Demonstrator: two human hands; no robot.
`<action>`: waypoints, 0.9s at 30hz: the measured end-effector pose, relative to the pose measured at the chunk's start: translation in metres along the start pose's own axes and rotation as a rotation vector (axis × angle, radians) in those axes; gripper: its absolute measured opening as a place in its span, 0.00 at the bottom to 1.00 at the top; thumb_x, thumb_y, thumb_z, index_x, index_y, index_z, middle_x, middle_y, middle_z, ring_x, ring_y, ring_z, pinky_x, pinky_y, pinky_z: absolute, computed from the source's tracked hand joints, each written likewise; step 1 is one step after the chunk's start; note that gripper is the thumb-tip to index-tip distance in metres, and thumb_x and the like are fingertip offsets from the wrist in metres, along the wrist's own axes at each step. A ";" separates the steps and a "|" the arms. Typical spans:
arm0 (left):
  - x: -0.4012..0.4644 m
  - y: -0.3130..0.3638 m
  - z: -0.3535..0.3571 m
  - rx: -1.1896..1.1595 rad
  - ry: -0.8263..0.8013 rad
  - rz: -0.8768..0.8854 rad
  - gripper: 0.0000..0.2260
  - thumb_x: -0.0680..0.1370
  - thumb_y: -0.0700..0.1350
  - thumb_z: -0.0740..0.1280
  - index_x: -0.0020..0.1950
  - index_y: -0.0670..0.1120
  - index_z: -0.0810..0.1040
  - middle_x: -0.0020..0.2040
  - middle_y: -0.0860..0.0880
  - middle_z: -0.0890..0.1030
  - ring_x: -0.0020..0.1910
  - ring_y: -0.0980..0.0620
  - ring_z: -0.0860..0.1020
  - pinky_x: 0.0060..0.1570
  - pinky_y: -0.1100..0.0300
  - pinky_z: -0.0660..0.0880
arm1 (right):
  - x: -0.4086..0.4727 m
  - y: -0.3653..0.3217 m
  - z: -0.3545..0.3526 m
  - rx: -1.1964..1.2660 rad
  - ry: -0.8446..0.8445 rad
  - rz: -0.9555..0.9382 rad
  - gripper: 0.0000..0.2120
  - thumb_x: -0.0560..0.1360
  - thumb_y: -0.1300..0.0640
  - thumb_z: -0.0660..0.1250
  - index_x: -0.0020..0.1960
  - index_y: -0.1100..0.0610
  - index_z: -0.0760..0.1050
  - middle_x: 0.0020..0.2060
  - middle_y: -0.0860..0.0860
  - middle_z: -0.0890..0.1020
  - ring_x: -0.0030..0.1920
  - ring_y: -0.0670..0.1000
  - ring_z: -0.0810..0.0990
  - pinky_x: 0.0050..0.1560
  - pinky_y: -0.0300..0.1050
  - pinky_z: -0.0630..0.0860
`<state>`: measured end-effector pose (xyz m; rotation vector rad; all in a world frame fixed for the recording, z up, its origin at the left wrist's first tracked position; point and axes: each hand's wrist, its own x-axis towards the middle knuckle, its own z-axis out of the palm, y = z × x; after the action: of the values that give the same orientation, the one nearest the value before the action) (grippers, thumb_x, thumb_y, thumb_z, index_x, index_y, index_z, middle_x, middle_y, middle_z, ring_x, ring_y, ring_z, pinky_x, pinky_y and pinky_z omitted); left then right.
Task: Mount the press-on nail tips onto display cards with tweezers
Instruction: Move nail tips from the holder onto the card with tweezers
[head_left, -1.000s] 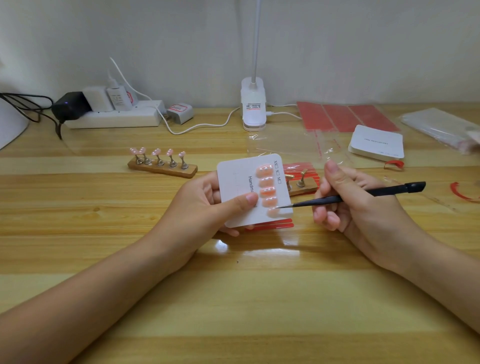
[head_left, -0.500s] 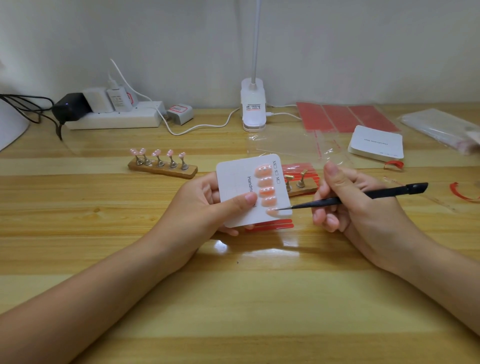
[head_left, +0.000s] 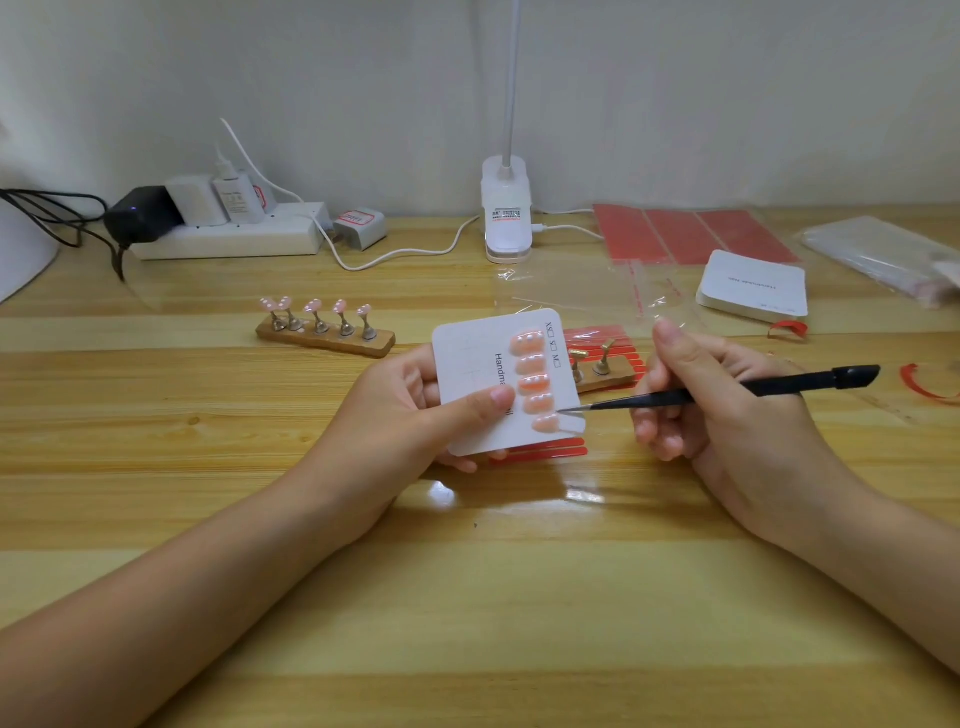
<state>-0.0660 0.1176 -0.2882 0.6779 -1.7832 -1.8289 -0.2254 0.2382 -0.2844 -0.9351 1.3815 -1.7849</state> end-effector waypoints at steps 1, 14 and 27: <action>0.000 0.000 0.000 -0.002 0.002 0.001 0.15 0.63 0.45 0.71 0.48 0.46 0.79 0.38 0.49 0.85 0.32 0.57 0.81 0.23 0.68 0.73 | 0.000 0.000 0.001 -0.005 0.025 -0.022 0.16 0.68 0.46 0.64 0.25 0.52 0.75 0.20 0.52 0.74 0.20 0.48 0.70 0.20 0.32 0.65; -0.001 -0.001 0.000 -0.014 0.009 0.031 0.13 0.63 0.46 0.71 0.46 0.48 0.80 0.39 0.49 0.85 0.32 0.56 0.81 0.23 0.67 0.73 | -0.005 0.000 0.009 -0.293 0.106 -0.151 0.11 0.68 0.45 0.63 0.33 0.51 0.74 0.32 0.50 0.83 0.26 0.46 0.79 0.23 0.35 0.73; -0.002 0.000 0.004 0.022 0.007 0.035 0.16 0.63 0.47 0.70 0.49 0.47 0.79 0.39 0.51 0.85 0.33 0.58 0.81 0.24 0.67 0.73 | -0.007 0.010 0.014 -0.185 -0.126 -0.119 0.13 0.62 0.55 0.70 0.40 0.55 0.67 0.32 0.45 0.80 0.32 0.48 0.83 0.31 0.36 0.78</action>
<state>-0.0672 0.1224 -0.2881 0.6559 -1.8019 -1.7843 -0.2087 0.2350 -0.2927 -1.2296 1.4539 -1.6718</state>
